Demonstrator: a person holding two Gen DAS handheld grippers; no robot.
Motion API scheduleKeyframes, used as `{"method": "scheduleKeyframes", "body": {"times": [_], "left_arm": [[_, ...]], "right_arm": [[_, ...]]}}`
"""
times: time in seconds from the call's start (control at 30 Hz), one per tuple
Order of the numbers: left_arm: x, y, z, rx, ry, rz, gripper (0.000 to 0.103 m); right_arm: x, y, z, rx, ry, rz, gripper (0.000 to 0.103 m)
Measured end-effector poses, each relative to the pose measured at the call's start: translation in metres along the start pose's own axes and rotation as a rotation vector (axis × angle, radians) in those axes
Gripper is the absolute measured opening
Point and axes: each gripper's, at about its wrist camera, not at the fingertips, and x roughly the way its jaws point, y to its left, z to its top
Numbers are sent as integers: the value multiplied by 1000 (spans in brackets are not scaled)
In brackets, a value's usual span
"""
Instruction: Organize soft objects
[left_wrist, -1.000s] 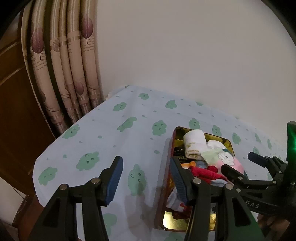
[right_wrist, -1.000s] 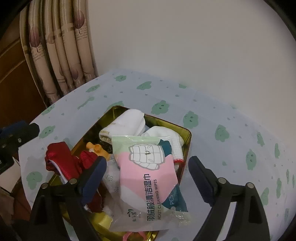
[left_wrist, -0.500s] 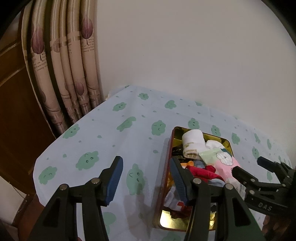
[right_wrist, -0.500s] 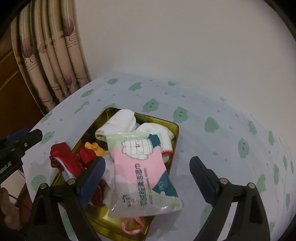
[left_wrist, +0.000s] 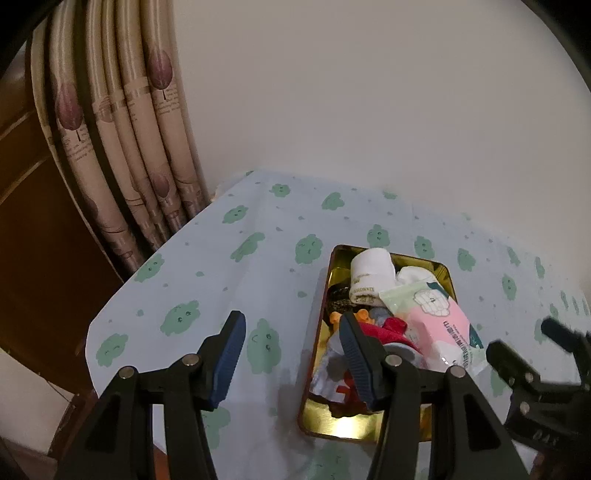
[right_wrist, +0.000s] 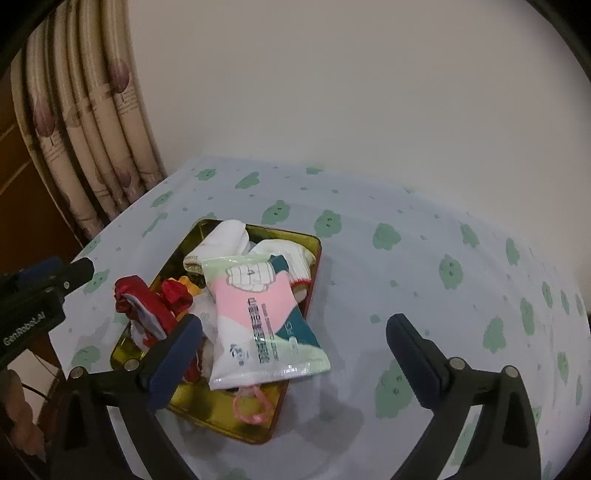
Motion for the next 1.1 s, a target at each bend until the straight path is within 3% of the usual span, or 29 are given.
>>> {"method": "scheduleKeyframes", "body": {"times": [0.3, 1.1], "left_arm": [[-6, -22, -9, 16, 36, -86, 54], [-6, -29, -11, 22, 69, -104, 54]], "right_arm": [[-14, -1, -18, -20, 12, -47, 100], [-12, 3, -34, -38, 48, -23, 100]]}}
